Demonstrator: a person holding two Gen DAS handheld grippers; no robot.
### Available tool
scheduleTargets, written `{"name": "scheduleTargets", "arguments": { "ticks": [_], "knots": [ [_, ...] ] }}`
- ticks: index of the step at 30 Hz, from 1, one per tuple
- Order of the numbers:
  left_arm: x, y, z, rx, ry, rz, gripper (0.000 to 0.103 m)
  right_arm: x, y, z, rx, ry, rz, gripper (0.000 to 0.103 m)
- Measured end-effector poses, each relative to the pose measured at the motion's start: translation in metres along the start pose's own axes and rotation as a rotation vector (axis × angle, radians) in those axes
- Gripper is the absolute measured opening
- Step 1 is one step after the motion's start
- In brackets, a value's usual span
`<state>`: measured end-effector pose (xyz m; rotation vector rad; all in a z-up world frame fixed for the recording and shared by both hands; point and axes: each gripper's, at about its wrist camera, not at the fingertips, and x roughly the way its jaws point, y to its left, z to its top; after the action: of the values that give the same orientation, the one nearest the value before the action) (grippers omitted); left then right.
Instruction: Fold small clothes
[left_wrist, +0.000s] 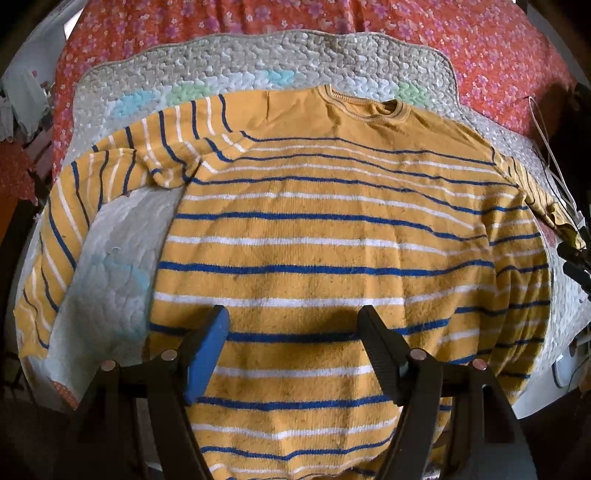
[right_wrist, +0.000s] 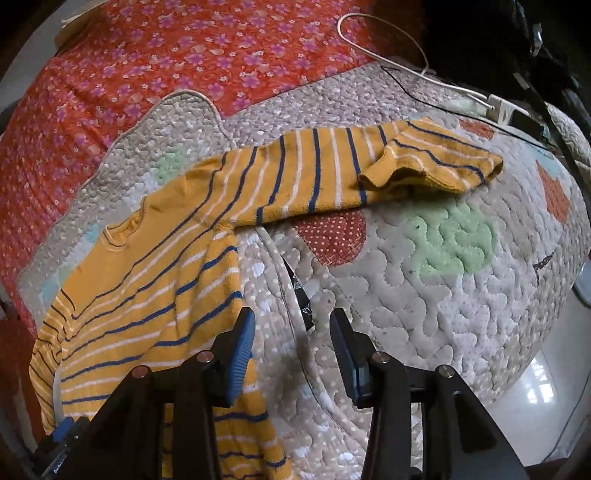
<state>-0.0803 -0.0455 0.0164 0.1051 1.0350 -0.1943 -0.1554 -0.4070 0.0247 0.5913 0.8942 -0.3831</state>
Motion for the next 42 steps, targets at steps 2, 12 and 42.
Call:
{"name": "scheduleTargets", "arguments": {
  "ticks": [2, 12, 42],
  "knots": [
    [0.001, -0.001, 0.0, 0.005, -0.003, 0.001, 0.071, 0.003, 0.001, -0.001, 0.001, 0.005, -0.002, 0.046],
    [0.007, -0.001, 0.008, 0.004, 0.002, -0.012, 0.074, 0.013, 0.009, 0.009, 0.004, 0.007, -0.001, 0.046],
    [0.005, -0.007, 0.014, -0.002, 0.018, -0.049, 0.074, 0.04, -0.07, 0.107, -0.142, -0.023, -0.245, 0.011]
  ]
}}
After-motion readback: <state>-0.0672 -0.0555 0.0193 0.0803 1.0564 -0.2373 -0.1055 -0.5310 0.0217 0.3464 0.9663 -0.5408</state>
